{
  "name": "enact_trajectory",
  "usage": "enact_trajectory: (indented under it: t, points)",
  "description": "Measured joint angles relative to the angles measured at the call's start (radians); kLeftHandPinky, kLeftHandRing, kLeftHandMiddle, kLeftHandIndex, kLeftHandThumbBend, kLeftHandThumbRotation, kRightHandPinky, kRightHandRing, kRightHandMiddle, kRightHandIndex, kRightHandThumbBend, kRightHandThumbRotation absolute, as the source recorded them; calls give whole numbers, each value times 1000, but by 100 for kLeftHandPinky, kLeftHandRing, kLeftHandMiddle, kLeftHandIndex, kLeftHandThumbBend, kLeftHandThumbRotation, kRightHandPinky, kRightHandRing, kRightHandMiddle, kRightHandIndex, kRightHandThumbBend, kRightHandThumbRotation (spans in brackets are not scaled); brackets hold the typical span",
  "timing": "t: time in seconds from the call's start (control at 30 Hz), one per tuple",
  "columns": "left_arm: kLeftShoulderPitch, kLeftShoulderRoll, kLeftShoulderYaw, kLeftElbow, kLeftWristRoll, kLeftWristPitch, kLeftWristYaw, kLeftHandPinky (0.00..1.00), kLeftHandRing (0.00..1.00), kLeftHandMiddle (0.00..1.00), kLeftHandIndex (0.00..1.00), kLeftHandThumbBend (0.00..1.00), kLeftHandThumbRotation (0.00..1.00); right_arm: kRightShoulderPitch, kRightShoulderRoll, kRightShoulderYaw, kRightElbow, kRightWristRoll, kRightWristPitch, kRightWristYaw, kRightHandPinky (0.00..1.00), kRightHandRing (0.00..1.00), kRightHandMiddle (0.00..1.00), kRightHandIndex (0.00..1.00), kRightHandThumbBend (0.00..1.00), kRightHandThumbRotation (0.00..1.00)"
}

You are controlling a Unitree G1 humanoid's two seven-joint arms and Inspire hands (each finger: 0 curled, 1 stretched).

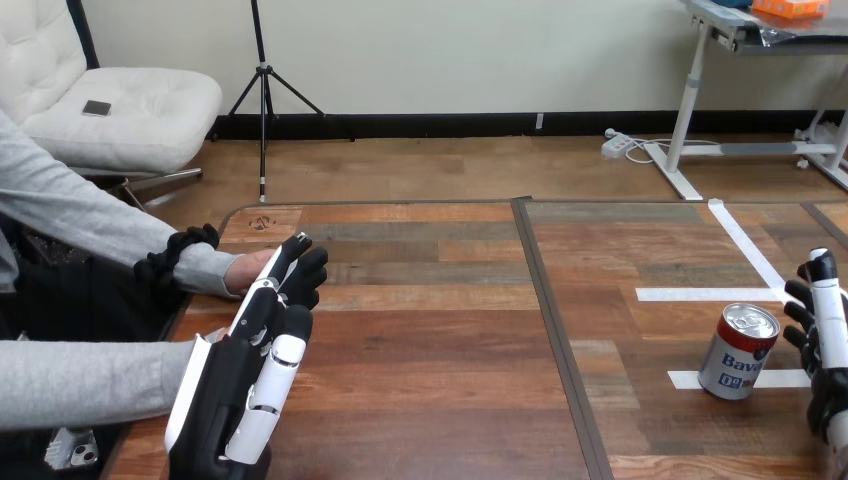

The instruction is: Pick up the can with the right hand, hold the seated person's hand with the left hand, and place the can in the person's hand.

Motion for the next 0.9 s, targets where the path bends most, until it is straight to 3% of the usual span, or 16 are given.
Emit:
enact_trajectory:
  t: [0.23,0.33,0.53,0.57,0.9]
  points:
    - [0,0,1,0,-3,0,-4,92,92,91,93,51,85,-1,0,1,5,-2,5,0,97,94,91,93,88,84]
    - [0,0,1,0,-3,0,-7,92,92,91,93,51,85,-1,0,8,5,-16,5,-8,95,93,91,92,82,82]
    - [0,0,1,0,-3,0,-9,92,92,91,93,51,85,-1,0,20,5,-46,5,-24,94,94,93,93,79,71]
    - [0,0,1,0,-3,0,-10,92,92,91,93,51,84,-1,0,22,5,-49,5,-25,95,95,94,92,80,66]
    - [0,1,4,0,-4,0,-15,92,92,91,92,52,84,-1,0,45,5,-77,5,-37,93,93,93,91,91,47]
